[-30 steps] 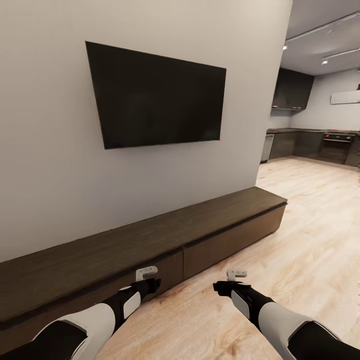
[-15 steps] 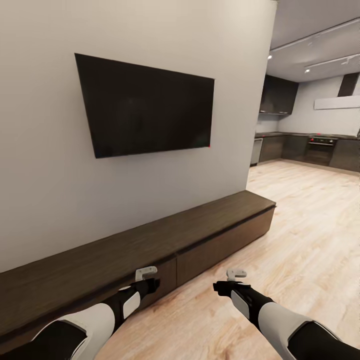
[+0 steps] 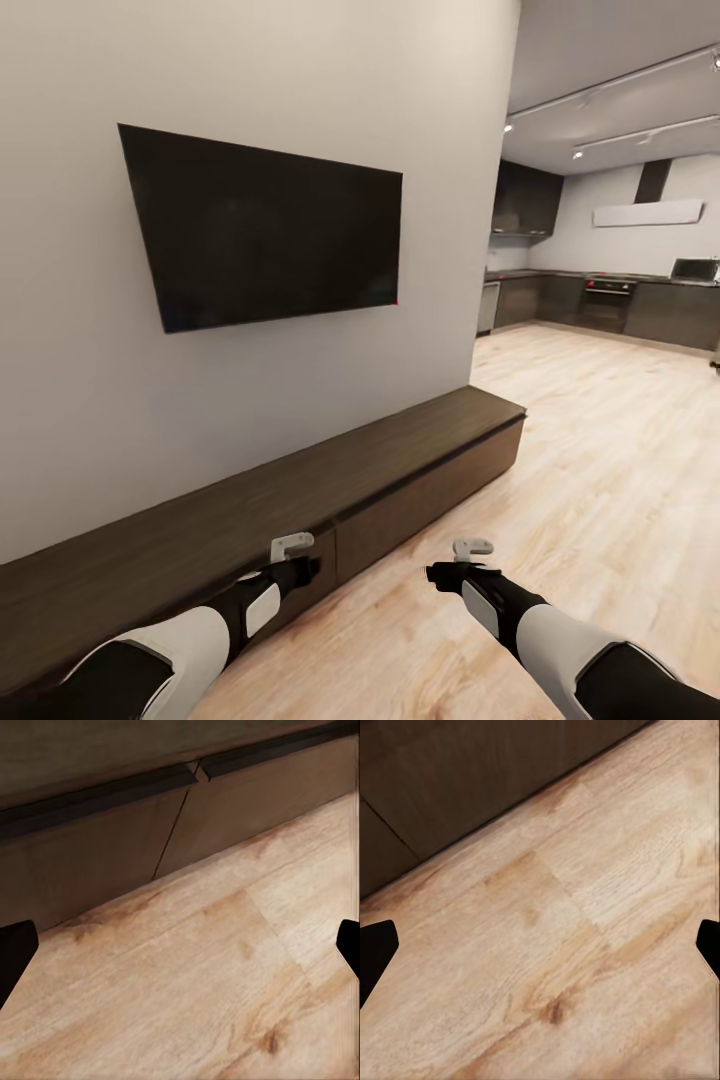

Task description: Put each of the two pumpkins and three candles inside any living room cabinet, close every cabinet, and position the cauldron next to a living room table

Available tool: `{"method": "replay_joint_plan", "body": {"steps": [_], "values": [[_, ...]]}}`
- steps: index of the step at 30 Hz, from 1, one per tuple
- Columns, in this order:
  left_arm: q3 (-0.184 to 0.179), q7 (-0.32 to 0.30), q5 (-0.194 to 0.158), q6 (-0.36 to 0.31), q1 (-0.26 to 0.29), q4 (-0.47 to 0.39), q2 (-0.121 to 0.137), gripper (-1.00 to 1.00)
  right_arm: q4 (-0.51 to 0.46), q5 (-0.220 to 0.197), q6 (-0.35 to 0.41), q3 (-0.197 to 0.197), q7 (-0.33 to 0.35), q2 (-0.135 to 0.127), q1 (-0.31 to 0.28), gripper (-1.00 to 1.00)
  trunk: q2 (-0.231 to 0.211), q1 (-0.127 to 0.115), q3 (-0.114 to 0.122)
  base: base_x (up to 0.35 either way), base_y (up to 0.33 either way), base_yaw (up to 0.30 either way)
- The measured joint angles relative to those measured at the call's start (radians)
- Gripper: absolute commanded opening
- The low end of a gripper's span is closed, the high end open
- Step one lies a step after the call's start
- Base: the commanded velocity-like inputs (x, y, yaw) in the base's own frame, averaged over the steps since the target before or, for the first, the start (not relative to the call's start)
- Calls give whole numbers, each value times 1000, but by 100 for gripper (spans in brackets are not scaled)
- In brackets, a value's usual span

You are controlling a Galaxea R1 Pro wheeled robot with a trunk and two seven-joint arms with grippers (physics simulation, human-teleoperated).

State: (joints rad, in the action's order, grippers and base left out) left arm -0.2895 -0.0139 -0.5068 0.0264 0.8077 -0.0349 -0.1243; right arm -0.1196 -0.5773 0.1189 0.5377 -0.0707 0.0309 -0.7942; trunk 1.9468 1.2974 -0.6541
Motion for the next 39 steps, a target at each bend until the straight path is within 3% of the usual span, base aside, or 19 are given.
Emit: {"method": "replay_joint_plan", "body": {"steps": [30,39], "values": [[-1,1,0,2,0,0,-2,100,0,0,-2,0,0,0,0,100,-210,-115,128,0,0,-233],[-1,1,0,20,0,1,-4,100,0,0,-2,1,0,0,0,100,-210,-115,140,0,0,-191]]}}
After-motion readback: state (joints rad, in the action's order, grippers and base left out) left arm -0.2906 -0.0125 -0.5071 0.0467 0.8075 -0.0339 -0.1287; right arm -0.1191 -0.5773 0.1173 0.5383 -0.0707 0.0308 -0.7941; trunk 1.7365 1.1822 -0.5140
